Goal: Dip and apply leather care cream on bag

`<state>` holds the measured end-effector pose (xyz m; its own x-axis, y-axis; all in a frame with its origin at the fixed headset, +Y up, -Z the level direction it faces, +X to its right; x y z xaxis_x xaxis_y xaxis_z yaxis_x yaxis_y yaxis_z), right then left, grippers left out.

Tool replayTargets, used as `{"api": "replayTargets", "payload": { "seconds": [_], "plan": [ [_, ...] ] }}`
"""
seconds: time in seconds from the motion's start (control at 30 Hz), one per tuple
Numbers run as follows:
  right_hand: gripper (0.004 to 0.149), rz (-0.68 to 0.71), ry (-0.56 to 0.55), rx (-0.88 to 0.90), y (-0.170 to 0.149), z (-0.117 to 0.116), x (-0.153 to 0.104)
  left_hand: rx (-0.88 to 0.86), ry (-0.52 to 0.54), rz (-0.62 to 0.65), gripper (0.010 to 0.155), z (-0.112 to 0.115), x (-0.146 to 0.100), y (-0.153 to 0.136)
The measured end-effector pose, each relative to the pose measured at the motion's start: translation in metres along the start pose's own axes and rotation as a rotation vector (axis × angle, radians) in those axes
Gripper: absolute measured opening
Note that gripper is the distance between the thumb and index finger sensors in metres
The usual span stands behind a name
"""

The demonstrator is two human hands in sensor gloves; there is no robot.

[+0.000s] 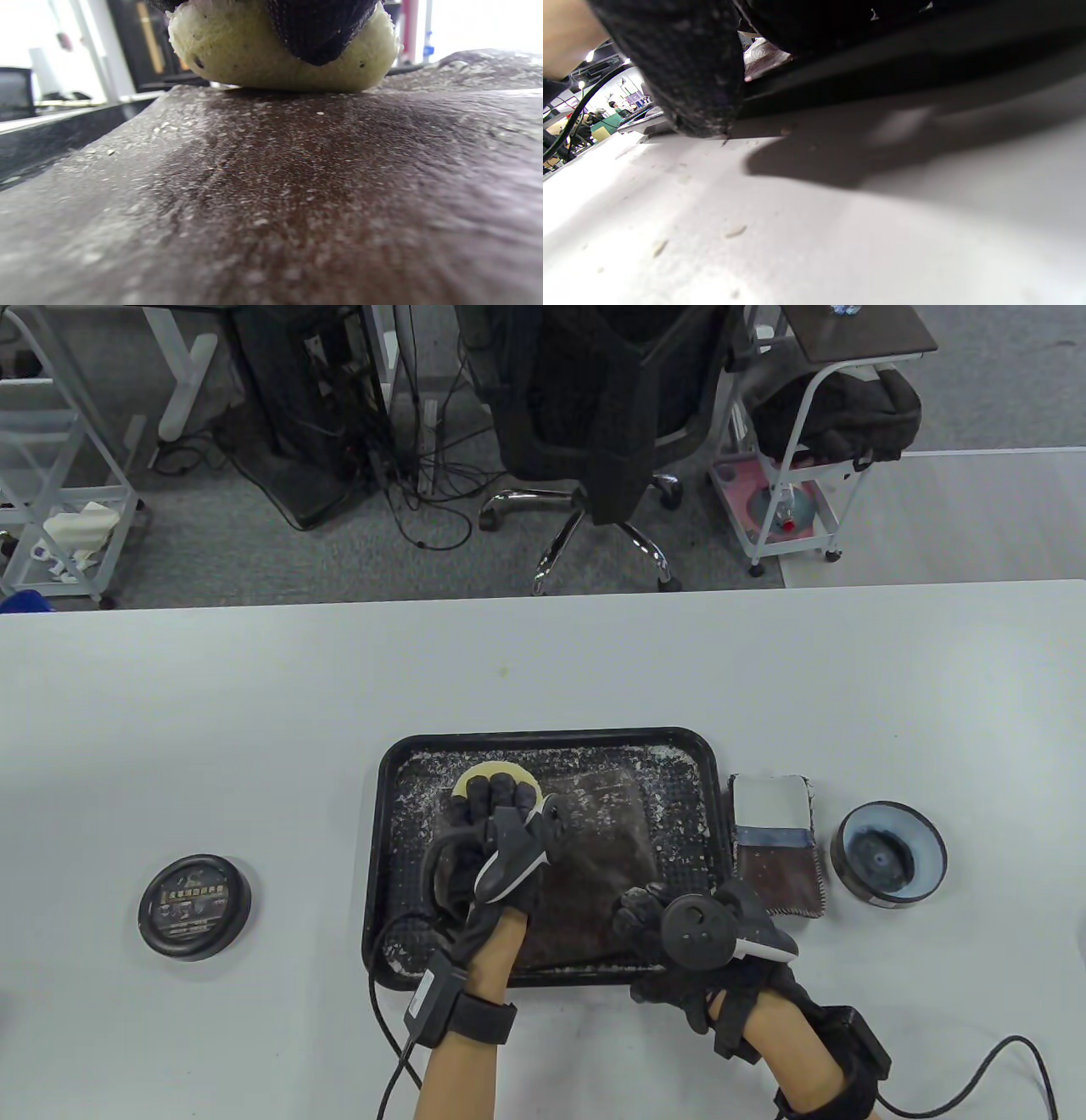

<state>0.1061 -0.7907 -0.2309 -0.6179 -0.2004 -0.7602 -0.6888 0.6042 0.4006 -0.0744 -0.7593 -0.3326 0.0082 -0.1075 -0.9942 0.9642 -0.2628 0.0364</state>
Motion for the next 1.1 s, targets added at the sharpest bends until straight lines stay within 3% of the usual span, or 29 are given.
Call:
{"api": "replayTargets", "payload": {
  "seconds": [0.7, 1.1],
  "plan": [
    [0.075, 0.0, -0.015, -0.009, 0.002, 0.0, -0.001, 0.059, -0.127, -0.293, 0.057, 0.016, -0.009, -0.057],
    [0.075, 0.002, -0.007, 0.017, 0.001, -0.002, -0.001, 0.202, -0.106, -0.181, 0.056, 0.011, -0.009, -0.021]
  ]
}}
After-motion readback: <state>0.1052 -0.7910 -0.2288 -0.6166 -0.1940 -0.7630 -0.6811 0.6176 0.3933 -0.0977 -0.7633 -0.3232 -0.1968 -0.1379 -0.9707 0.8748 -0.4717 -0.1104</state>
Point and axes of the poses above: the tracker on the back of each hand, its own y axis roughly to the thumb side, its own x axis roughly from the wrist to the fingertips, z = x × y, the point moved 4 cm from there along x, roughly from the wrist to the fingertips, and after that the axes turned 11 degrees about x, right-handed, at the moved point
